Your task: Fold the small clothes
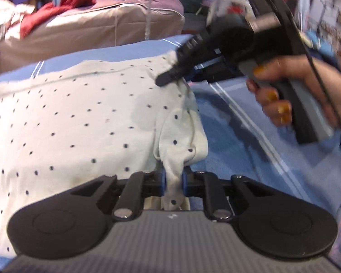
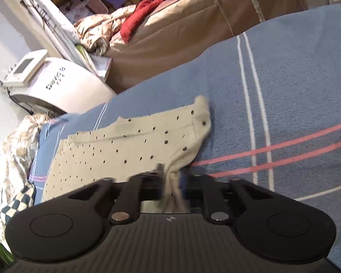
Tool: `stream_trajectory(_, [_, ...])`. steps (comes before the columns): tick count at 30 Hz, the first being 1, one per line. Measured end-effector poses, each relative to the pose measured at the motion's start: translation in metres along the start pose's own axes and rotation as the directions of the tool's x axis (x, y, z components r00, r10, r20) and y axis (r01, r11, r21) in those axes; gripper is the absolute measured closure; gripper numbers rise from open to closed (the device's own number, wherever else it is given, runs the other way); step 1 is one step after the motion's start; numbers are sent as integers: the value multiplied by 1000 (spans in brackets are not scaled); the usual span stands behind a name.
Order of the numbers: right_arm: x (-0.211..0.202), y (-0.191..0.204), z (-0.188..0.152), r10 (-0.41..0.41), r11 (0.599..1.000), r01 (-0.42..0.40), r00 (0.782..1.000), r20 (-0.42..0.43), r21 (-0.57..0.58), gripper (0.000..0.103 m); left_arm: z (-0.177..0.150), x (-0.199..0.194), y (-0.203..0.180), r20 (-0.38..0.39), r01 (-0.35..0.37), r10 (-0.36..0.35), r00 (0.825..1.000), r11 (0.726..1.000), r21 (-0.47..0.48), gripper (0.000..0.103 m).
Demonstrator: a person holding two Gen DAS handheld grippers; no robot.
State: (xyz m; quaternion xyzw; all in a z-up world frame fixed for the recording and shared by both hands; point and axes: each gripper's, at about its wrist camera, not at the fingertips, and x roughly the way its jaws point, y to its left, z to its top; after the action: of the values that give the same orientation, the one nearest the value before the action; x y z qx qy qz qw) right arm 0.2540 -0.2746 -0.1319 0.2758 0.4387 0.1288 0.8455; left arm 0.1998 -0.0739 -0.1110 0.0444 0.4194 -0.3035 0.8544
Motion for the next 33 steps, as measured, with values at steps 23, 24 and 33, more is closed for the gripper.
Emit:
stream_trajectory(23, [193,312,-11,80,942,-161,960,-270,-294,91,-142,-192,290,135,-120,296,946,702,-702,91])
stream_trajectory(24, [198,312,-13,62,945,-143,962,-266,-295,91,-144,-196,293,130,-126,304,944,695,-708,91])
stream_trajectory(33, [192,299,-4,76,962,-130,972,-222,-240,50,-97,-152,267,147,-140,259,955,826,-546,40])
